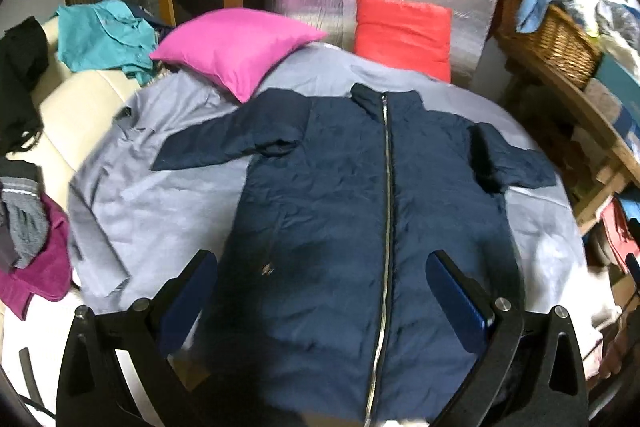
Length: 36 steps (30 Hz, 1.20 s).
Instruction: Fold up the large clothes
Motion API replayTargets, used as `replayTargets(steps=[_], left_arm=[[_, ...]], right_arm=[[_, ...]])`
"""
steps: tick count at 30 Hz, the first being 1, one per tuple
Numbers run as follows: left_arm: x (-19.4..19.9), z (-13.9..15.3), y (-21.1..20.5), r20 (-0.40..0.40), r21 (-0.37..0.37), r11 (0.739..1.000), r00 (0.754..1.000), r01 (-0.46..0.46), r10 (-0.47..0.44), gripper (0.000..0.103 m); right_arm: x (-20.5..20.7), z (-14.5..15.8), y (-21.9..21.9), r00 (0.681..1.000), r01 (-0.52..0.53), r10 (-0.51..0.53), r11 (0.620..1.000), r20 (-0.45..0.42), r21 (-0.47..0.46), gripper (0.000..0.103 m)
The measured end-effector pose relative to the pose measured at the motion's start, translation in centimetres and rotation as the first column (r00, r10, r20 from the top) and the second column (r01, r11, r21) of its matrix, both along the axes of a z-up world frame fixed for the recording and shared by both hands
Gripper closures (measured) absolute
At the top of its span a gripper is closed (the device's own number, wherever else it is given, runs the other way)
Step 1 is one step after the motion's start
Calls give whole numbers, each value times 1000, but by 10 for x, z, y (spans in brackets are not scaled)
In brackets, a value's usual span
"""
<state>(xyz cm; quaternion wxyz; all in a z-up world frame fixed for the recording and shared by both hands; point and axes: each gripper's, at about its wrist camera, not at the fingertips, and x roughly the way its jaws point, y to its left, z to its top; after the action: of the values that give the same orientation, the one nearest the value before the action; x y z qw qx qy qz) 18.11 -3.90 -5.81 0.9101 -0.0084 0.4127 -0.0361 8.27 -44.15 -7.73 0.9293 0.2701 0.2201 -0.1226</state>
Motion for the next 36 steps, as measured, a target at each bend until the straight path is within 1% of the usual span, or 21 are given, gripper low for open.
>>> replayTargets(steps=[2,5,8,10,14,16,18,19,20,21,23,24,25,27,28,29,31,33,34,36], left_arm=[[28,-13,-12,-10,16,1000,1000,-25,25,0],[64,-26,-27,-6,15,999,999,-47,47,0],[99,-39,-46,2,21,998,999,-54,54,0],[120,-48,-55,7,16,998,999,-54,54,0],[147,-64,-68,25,10,998,998,-56,56,0],[160,-71,-74,35,22,999,998,-46,45,0],[167,-77,-78,60,40,999,998,-33,30,0],[170,-80,-79,76,49,998,997,-29,25,0],[172,-82,-79,89,59,998,996,-28,23,0],[174,-87,-79,95,78,997,995,-30,23,0],[182,-94,-78,64,84,996,998,-13,7,0],[185,-96,-78,49,76,997,999,-3,-1,0],[188,-98,-76,35,68,998,999,1,-4,0],[191,-102,-73,26,73,997,1000,-2,0,0],[193,-103,-72,25,77,997,1000,-5,3,0],[194,-104,-71,23,79,997,1000,-8,6,0],[198,-105,-68,19,74,997,1000,-19,18,0],[200,-105,-64,23,72,997,999,-39,37,0],[201,-104,-62,31,76,996,998,-52,49,0],[203,-99,-56,54,87,993,995,-84,79,0]], right_arm=[[25,-13,-17,1000,-15,15,998,3,62,0],[69,-38,-42,999,-38,34,983,28,181,0],[108,-61,-67,999,-14,6,964,33,265,0],[136,-81,-90,998,6,-26,937,53,350,1],[181,-121,-135,994,71,-100,870,35,488,9],[196,-138,-152,991,96,-130,842,28,531,16],[210,-158,-168,987,137,-159,812,-11,568,19],[218,-168,-176,985,155,-169,797,-32,584,24],[225,-177,-184,983,171,-175,783,-53,597,26],[230,-184,-190,982,178,-178,777,-60,604,27],[241,-195,-201,978,197,-199,763,-67,616,27],[247,-200,-205,975,212,-207,761,-79,613,32],[251,-201,-208,972,227,-213,763,-96,605,44],[261,-204,-214,964,263,-234,770,-126,581,57],[266,-206,-214,962,272,-241,775,-131,570,61],[272,-206,-214,962,272,-240,782,-132,561,64],[282,-207,-212,958,288,-243,806,-154,517,81],[284,-202,-208,957,288,-247,818,-149,498,88],[285,-196,-203,965,261,-232,824,-122,503,88],[285,-176,-188,979,198,-195,853,-57,482,88]])
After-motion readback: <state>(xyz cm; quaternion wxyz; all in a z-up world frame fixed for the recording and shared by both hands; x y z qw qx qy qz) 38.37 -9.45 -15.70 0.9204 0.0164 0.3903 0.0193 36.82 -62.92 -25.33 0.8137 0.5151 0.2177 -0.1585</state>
